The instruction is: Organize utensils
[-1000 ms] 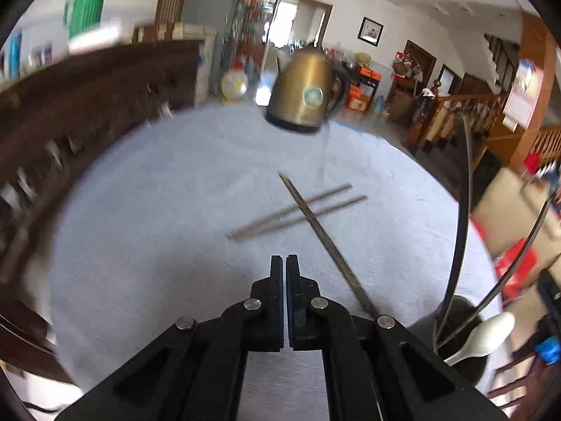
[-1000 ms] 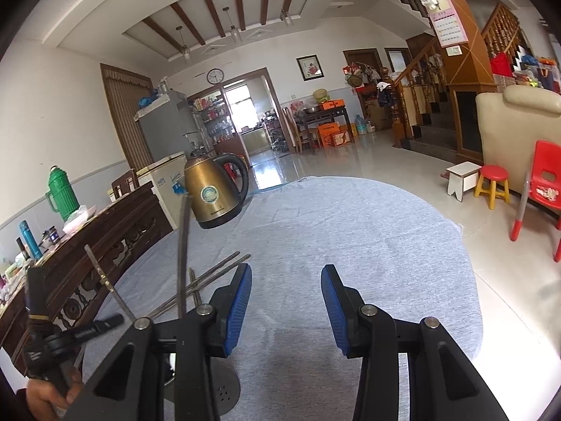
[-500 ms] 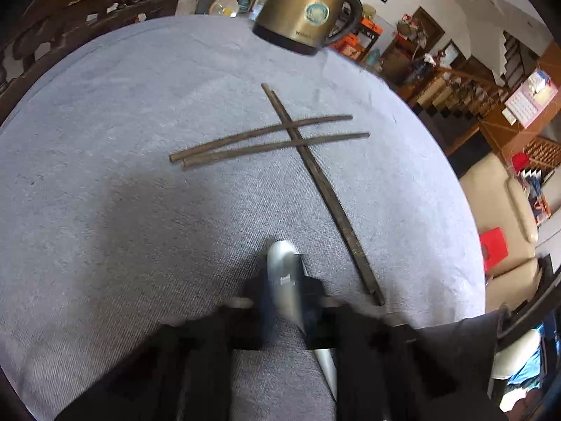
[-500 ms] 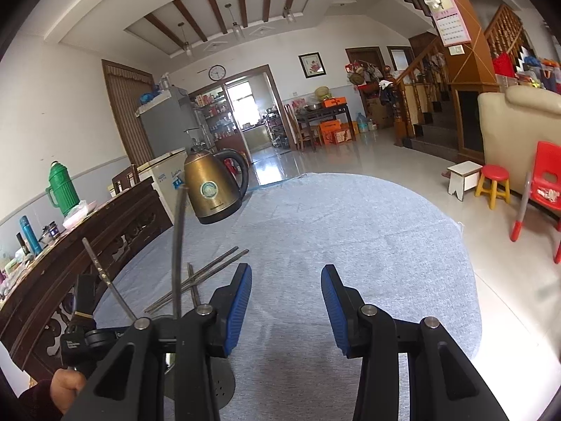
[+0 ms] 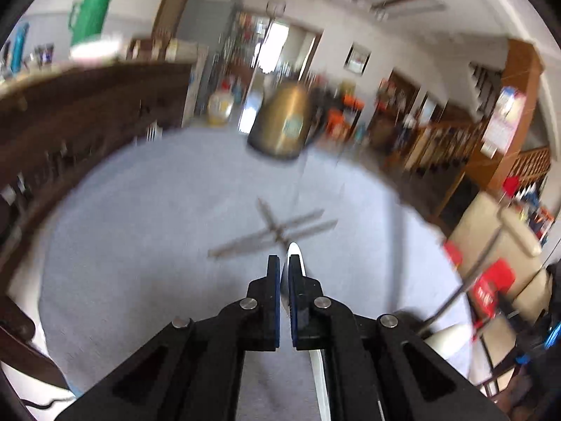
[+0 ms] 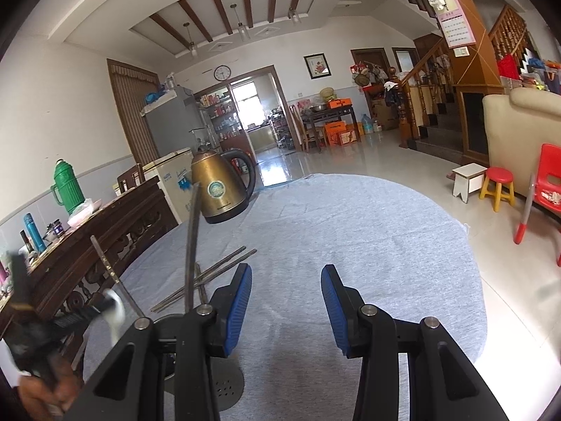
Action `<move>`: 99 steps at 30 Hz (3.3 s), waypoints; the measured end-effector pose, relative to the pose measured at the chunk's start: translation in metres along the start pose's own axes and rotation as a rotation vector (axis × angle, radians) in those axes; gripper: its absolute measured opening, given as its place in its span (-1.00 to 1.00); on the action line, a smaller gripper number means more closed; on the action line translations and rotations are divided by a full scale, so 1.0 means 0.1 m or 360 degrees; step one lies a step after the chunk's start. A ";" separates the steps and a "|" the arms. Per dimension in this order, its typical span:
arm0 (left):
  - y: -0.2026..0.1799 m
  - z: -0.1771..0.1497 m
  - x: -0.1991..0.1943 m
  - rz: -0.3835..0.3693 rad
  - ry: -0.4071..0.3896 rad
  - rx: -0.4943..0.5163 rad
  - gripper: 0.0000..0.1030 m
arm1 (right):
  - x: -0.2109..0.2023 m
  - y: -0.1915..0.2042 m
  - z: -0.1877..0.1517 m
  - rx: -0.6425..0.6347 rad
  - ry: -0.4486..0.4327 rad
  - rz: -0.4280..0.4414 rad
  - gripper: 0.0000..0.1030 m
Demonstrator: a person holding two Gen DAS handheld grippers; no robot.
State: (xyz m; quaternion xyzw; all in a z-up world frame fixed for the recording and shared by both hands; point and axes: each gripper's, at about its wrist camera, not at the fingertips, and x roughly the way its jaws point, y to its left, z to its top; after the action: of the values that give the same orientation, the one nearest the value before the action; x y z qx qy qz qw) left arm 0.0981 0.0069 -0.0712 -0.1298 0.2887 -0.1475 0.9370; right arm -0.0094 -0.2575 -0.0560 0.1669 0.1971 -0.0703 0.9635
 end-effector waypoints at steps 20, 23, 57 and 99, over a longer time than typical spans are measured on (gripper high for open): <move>-0.97 -0.27 -0.27 0.0069 -0.0517 0.0536 -0.92 | -0.01 -0.31 0.04 0.0078 0.0004 -0.0023 -0.14; -0.86 -0.29 -0.38 0.0072 -0.0502 0.0540 -0.58 | 0.01 -0.32 0.03 0.0082 0.0016 -0.0020 -0.14; 0.83 0.41 1.47 0.0103 0.0478 0.0115 -0.29 | 1.96 -0.35 0.17 0.0327 0.0812 0.0420 -0.20; 0.29 1.07 2.13 -0.0081 0.0798 0.0370 -0.18 | 3.94 1.22 0.32 -0.0512 0.1182 0.0033 -0.87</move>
State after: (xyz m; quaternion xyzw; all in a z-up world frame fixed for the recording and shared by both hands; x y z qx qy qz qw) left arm 0.3337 -0.0239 -0.1026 0.0120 0.4892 -0.2307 0.8410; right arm 0.3854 -0.1823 -0.1514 0.0301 0.5386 0.0362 0.8412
